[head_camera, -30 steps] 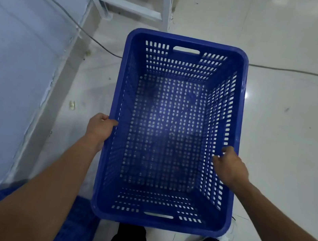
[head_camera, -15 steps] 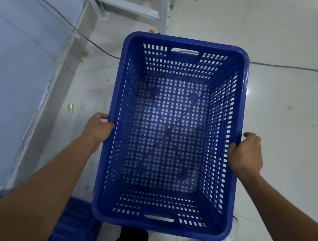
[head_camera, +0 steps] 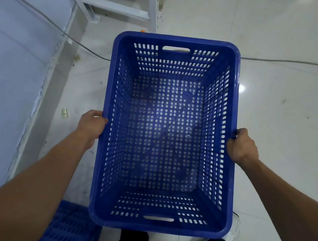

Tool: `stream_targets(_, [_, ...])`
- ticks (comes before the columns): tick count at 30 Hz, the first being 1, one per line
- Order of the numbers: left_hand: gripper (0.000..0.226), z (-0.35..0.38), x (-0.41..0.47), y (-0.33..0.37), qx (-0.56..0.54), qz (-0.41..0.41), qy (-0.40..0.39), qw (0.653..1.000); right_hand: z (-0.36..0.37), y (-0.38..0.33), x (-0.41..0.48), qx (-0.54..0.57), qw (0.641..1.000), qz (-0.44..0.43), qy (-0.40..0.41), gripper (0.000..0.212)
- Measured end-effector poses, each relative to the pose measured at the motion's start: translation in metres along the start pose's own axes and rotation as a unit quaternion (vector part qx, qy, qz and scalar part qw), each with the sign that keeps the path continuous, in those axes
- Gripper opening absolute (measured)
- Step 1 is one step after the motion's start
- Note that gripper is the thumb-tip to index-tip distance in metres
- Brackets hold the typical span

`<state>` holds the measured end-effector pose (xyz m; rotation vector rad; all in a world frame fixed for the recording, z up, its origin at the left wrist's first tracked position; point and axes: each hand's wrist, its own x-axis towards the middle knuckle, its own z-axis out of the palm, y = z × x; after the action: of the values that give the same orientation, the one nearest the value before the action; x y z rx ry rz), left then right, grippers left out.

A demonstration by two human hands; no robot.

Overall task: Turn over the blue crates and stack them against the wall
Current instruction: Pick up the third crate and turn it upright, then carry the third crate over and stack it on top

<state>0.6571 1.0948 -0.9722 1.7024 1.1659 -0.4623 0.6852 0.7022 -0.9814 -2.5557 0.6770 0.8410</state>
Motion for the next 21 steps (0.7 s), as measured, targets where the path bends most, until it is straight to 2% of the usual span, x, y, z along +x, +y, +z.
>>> stream_targets(5, [0.028, 0.006, -0.005, 0.007, -0.001, 0.016, -0.014, 1.000, -0.013, 0.002, -0.002, -0.020, 1.000, 0.014, 0.015, 0.034])
stream_targets(10, [0.032, 0.008, -0.022, 0.019, -0.014, 0.029, -0.011, 0.999, -0.038, 0.011, -0.015, -0.023, 1.000, 0.012, 0.017, 0.033])
stream_targets(15, [0.026, 0.001, -0.062, 0.039, -0.011, 0.037, -0.017, 0.999, -0.074, 0.021, -0.039, -0.010, 1.000, 0.014, 0.014, 0.032])
stream_targets(21, [0.024, -0.019, -0.149, 0.072, -0.008, 0.035, -0.007, 0.999, -0.148, 0.034, -0.098, -0.028, 0.998, -0.041, 0.025, 0.030])
